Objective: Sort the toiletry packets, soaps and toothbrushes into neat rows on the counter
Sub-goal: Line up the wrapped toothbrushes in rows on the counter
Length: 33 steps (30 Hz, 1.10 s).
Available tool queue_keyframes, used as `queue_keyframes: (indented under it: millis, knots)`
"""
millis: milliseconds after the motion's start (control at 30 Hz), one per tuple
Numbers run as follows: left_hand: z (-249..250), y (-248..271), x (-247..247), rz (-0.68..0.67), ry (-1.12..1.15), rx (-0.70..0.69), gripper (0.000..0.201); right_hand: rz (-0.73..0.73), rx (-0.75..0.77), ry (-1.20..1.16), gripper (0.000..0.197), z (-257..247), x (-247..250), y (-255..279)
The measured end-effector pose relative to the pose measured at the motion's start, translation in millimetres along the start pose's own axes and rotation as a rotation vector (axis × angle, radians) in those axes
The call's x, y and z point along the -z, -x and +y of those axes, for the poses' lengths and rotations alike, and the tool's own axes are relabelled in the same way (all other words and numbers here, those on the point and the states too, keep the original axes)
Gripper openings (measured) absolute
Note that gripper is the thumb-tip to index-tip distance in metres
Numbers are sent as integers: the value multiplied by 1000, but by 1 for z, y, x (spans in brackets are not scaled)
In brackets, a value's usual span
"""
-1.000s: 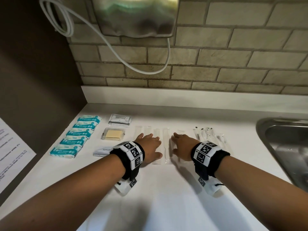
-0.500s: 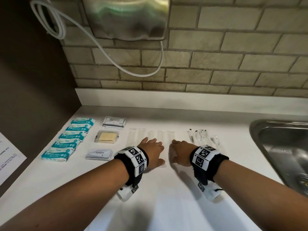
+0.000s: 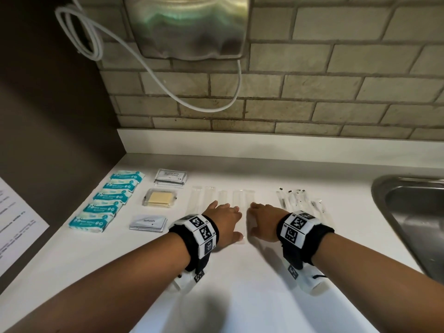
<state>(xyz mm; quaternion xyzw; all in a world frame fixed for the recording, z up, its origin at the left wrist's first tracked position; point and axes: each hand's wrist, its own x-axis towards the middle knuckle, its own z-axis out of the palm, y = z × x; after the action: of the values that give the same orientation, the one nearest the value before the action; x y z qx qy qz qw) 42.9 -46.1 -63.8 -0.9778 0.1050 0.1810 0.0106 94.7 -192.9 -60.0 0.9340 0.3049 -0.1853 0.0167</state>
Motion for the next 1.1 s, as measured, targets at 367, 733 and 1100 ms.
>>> queue_keyframes:
  millis: [367, 733, 1100]
  knots:
    - [-2, -4, -1, -9, 25, 16, 65, -19, 11, -62, 41, 2, 2, 3]
    - [37, -27, 30, 222, 220, -56, 47, 91, -81, -138, 46, 65, 32, 59]
    - [104, -25, 17, 119, -142, -217, 68, -71, -148, 25, 51, 84, 4, 79]
